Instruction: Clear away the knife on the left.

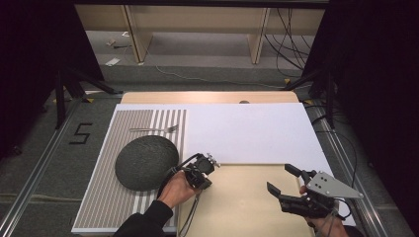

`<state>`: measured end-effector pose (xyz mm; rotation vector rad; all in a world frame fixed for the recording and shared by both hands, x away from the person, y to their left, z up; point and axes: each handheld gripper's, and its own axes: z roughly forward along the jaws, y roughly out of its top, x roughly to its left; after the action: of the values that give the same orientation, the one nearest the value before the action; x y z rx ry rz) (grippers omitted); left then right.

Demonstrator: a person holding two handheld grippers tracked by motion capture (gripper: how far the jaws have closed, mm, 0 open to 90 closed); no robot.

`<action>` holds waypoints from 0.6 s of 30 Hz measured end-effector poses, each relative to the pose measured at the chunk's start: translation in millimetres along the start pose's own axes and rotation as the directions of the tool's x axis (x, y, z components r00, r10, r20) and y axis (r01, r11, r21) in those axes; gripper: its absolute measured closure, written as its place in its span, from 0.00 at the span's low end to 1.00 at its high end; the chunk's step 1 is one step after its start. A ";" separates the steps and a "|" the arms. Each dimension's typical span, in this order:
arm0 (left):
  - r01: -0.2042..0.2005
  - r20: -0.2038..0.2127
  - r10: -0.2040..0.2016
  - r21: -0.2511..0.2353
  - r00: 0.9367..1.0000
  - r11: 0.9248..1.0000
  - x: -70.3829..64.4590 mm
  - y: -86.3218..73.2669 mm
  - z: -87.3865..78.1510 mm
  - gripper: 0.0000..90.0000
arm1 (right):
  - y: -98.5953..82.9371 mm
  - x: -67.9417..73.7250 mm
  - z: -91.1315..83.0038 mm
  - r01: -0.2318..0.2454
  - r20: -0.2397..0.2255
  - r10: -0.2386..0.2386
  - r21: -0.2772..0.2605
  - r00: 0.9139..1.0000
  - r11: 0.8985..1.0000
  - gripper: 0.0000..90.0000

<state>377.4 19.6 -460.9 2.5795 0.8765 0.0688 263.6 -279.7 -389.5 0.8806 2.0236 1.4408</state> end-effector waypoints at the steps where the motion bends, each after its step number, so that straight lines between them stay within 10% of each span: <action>1: -0.003 -0.003 0.003 0.005 1.000 1.000 0.4 -0.5 -0.6 1.00 | 0.0 0.1 0.0 0.000 0.000 0.000 0.001 1.000 1.000 0.24; 18: 0.038 -0.016 -0.038 0.014 0.999 0.999 10.8 -19.9 -10.1 1.00 | -0.2 0.8 0.5 0.000 0.000 0.000 0.003 1.000 1.000 0.24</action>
<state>373.0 44.0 -460.4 2.5778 0.9345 0.0721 263.4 -278.8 -389.9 0.8815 2.0260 1.4384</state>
